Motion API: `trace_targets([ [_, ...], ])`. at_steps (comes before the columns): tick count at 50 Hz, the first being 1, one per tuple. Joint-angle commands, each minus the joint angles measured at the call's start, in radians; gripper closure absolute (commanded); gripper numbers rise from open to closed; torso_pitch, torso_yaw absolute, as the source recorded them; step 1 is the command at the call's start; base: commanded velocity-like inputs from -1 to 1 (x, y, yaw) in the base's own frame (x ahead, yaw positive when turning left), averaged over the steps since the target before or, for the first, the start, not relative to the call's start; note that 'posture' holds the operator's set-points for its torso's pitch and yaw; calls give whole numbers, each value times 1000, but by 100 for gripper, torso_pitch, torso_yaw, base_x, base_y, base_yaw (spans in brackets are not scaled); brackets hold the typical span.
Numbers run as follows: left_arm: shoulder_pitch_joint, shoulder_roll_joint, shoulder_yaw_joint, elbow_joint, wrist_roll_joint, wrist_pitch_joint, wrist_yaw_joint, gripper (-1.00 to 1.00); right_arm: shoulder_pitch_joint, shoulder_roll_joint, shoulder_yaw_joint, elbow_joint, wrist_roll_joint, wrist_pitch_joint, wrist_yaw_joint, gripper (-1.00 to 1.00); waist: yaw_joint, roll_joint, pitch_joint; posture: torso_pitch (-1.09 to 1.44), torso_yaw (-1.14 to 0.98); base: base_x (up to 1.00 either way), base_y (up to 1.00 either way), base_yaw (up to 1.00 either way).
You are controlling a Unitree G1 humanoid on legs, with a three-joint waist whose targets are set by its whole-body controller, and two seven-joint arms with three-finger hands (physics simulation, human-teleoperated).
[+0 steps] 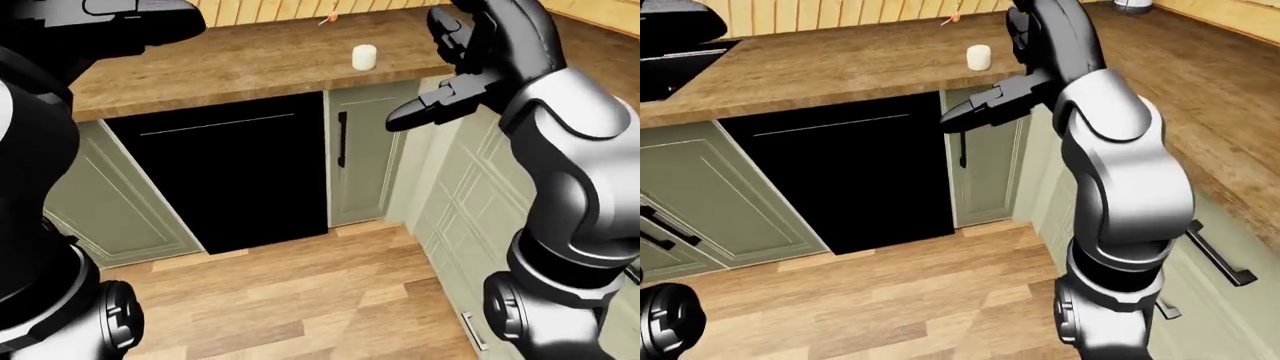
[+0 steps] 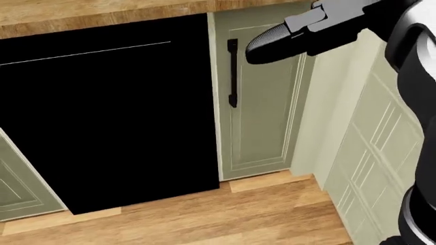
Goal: Pick up the wedge of cheese and place it on the slice of bread to prepare a simple cheese on bread dish.
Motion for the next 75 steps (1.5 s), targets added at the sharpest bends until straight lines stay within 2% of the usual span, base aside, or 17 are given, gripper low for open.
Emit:
trace_targets([
  [1, -22, 13, 20, -7, 6, -18, 3, -100, -36, -5, -9, -26, -14, -19, 1, -100, 4, -11, -26, 0, 0, 0, 0, 0],
  [5, -23, 13, 17, -10, 6, -16, 6, -100, -31, -1, -5, -19, -25, -29, 10, -100, 2, 28, -58, 0, 0, 10, 0, 0],
  [9, -24, 13, 17, -15, 4, -12, 8, -100, -31, 3, -2, -19, -36, -26, 17, -100, -8, 101, -48, 0, 0, 32, 0, 0],
  [10, -24, 13, 17, -15, 4, -11, 8, -100, -32, 4, -2, -21, -38, -24, 18, -100, -1, 76, -37, 0, 0, 38, 0, 0],
  [19, -24, 12, 14, -12, 7, -16, 7, -100, -33, 11, -4, -17, -55, -33, 30, -100, 10, 41, -45, 0, 0, 48, 0, 0],
  [25, -21, 8, 12, -9, 14, -21, 2, -100, -32, 16, -7, -20, -58, -33, 31, -100, 29, -32, -77, 0, 0, 39, 0, 0],
  [27, -20, 6, 12, -10, 16, -21, 1, -100, -32, 17, -8, -19, -58, -35, 31, -100, 27, -47, -41, 0, 0, 30, 0, 0],
  [34, -21, 8, 18, -6, 18, -22, -2, -100, -34, 13, -12, -25, -56, -29, 31, -100, 4, 7, -43, 0, 0, 27, 0, 0],
  [38, -25, 9, 17, -14, 13, -12, 3, -100, -36, 11, -12, -26, -55, -26, 31, -100, -6, 91, -72, 0, 0, 27, 0, 0],
  [41, -27, 9, 16, -12, 13, -13, 4, -100, -37, 11, -12, -23, -53, -26, 31, -100, -7, 93, -47, 0, 0, 27, 0, 0],
  [47, -30, 9, 15, -14, 10, -9, 6, -100, -39, 11, -13, -26, -53, -25, 30, -100, 4, 52, -53, 0, 0, 26, 0, 0],
  [54, -25, 9, 7, -18, 25, -13, 3, -100, -32, 16, -9, -23, -53, -33, 29, -100, 28, -44, -81, 0, 0, 27, 0, 0],
  [63, -21, 0, 9, -19, 34, -14, -5, -100, -30, 19, -6, -21, -56, -32, 28, -100, 6, 2, -52, 0, 0, 26, 0, 0],
  [68, -24, 1, 19, -18, 30, -10, -6, -100, -29, 17, -6, -23, -58, -32, 30, -100, -9, 101, -78, 0, 0, 27, 0, 0],
  [69, -25, 2, 18, -24, 27, -5, -2, -100, -30, 17, -5, -22, -59, -32, 30, -100, -4, 68, -65, 0, 0, 26, 0, 0],
  [71, -25, 2, 16, -27, 25, -4, -1, -100, -31, 17, -3, -24, -60, -29, 31, -100, -6, 92, -53, 0, 0, 27, 0, 0],
  [75, -23, 3, 13, -23, 30, -9, -3, -100, -34, 16, -8, -24, -61, -28, 34, -100, 4, 65, -62, 0, 0, 27, 0, 0],
])
